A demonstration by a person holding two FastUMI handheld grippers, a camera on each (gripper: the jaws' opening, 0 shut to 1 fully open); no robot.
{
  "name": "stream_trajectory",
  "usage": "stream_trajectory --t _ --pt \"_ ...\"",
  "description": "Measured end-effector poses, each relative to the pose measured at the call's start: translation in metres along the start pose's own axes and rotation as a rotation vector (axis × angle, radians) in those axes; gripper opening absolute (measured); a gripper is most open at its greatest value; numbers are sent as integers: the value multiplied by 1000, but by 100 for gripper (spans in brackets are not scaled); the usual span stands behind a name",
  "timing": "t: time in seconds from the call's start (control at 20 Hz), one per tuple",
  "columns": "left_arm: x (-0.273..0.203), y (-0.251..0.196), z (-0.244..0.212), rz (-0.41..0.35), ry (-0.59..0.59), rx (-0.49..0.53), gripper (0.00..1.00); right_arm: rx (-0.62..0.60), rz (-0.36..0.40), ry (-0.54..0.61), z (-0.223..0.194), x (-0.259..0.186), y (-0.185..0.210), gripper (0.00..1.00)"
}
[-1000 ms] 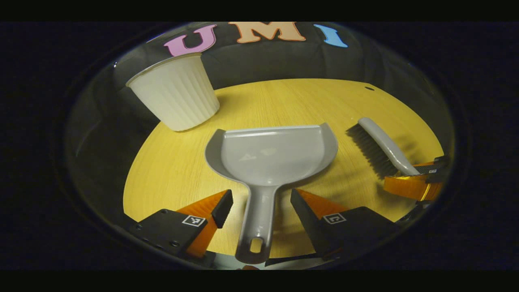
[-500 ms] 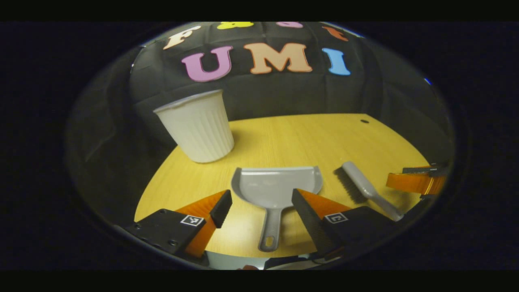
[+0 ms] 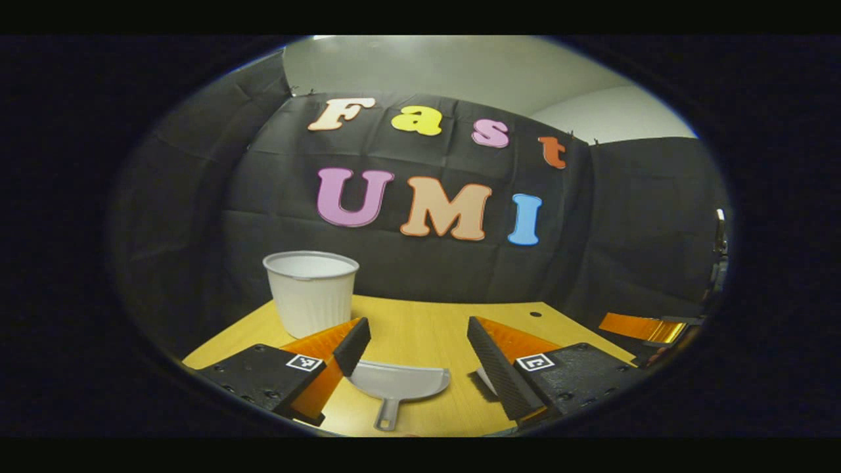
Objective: Pick up the small broom and dustpan from the desktop, sweep the trash into the dustpan with the broom, and then empty the trash into the garbage bin.
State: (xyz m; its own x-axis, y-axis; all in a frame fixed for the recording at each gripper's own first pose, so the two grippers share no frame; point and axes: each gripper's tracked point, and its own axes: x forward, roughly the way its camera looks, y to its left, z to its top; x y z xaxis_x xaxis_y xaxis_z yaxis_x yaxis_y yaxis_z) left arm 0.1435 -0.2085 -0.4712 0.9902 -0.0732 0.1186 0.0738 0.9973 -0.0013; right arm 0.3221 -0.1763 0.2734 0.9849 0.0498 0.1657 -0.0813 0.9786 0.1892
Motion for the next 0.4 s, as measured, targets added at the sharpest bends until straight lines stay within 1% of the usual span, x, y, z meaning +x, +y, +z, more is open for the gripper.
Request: stream_trajectory --t 0.05,0.1,0.2,0.35,0.4 --pt "-4 2 10 15 -31 14 92 4 -3 -23 9 -9 2 92" --pt "-7 5 18 27 -55 22 89 7 -3 -42 15 -15 5 92" --pt "-3 10 29 36 -78 21 91 9 2 -74 27 -23 13 92" --pt "-6 23 35 59 -81 33 89 -8 1 -62 18 -18 17 92" --pt "-6 25 34 62 -76 33 90 -8 1 -59 18 -18 17 92"
